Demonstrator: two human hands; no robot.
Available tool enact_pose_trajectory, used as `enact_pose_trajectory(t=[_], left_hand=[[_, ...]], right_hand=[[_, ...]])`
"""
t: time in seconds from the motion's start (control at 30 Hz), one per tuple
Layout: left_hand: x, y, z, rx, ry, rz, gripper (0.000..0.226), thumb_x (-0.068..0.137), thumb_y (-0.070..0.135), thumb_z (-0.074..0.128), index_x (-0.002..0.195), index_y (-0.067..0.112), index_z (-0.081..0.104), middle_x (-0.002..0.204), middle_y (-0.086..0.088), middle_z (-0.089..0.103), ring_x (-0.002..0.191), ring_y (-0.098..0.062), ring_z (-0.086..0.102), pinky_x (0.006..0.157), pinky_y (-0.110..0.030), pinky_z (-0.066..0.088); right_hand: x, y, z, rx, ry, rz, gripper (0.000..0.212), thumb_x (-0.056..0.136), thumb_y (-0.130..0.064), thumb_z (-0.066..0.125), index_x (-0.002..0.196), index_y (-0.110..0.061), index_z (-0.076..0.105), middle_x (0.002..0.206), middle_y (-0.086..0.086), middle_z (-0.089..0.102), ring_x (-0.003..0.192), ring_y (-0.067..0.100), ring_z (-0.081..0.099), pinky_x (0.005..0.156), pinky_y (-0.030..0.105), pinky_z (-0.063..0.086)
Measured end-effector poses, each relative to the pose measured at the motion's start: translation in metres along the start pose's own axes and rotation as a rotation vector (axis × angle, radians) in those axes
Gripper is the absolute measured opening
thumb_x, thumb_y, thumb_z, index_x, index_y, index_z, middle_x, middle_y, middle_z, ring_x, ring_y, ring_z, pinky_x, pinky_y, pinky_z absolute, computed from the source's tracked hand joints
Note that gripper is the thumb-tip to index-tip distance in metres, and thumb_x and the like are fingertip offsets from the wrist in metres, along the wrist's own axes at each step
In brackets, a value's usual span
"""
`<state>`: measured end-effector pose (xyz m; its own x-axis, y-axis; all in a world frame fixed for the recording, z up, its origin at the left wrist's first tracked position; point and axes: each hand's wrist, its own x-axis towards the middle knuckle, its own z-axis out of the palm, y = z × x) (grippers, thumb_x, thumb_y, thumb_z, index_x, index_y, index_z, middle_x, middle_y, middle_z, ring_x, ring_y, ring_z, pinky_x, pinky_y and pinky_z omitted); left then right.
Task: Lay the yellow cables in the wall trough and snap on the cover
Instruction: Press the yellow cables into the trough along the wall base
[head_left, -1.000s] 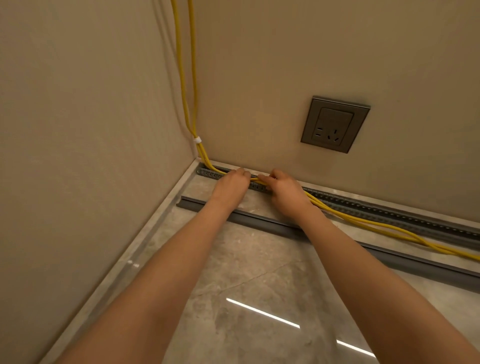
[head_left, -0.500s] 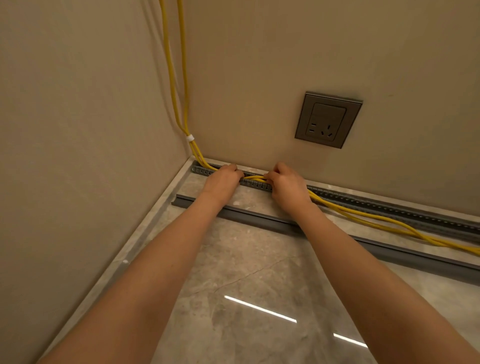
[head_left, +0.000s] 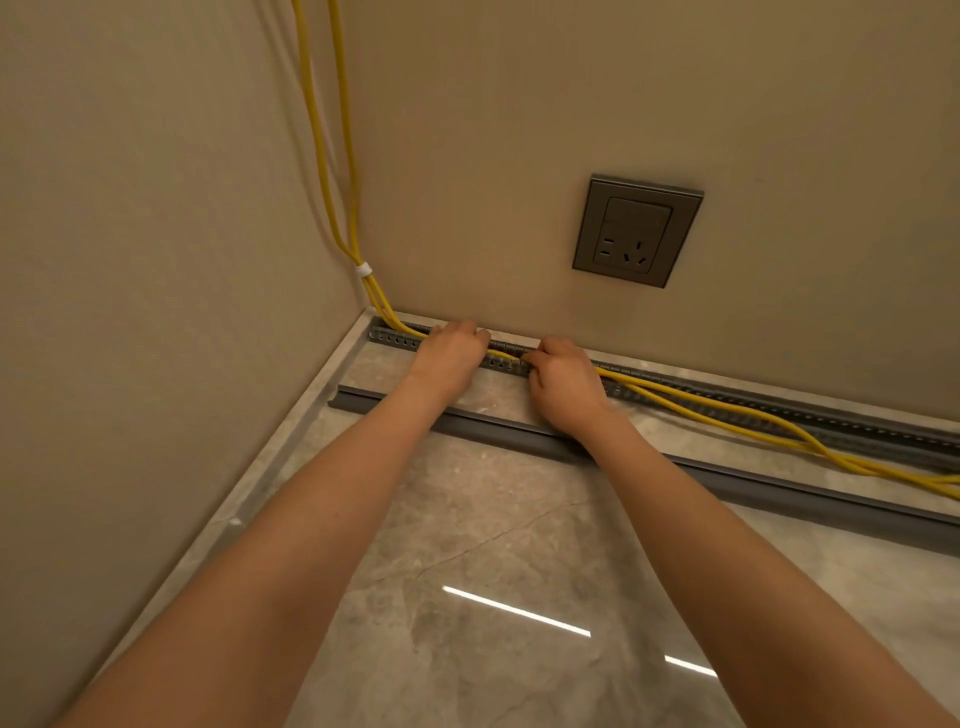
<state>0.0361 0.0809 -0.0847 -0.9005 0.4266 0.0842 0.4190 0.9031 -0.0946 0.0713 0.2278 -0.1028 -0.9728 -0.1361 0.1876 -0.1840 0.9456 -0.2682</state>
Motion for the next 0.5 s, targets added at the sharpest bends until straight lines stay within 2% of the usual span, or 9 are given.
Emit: enact_pose_trajectory(t=[0.1,0.23,0.5], left_hand=[[-0.001,0.02,0.002,-0.071,-0.005,0.095,0.034,0.093,0.003,0.042,0.125,0.002,0.05,0.127,-0.017,0.051,0.119,-0.033,0.049,0.099,-0.039,0.04],[0.003,0.037,-0.001,-0.215,-0.04,0.023,0.031,0.091,0.009,0.045,0.117,-0.004,0.054,0.124,-0.021,0.053,0.119,-0.034,0.049,0.098,-0.039,0.041],[-0.01,0.038,0.006,-0.164,-0.042,0.042,0.037,0.092,0.006,0.043,0.127,-0.001,0.049,0.131,-0.018,0.043,0.117,-0.033,0.049,0.097,-0.037,0.039]], right_hand=[[0.002,-0.001,-0.006,-0.017,-0.084,0.014,0.033,0.091,-0.009,0.042,0.116,-0.002,0.063,0.111,0.019,0.058,0.111,0.033,0.05,0.09,0.037,0.039],[-0.005,-0.002,-0.01,-0.034,-0.134,0.009,0.035,0.09,-0.014,0.046,0.121,-0.004,0.058,0.116,0.018,0.054,0.114,0.033,0.047,0.09,0.036,0.038],[-0.009,-0.004,-0.01,-0.04,-0.115,0.026,0.038,0.088,-0.01,0.046,0.124,-0.005,0.055,0.121,0.015,0.052,0.114,0.033,0.049,0.092,0.036,0.04]])
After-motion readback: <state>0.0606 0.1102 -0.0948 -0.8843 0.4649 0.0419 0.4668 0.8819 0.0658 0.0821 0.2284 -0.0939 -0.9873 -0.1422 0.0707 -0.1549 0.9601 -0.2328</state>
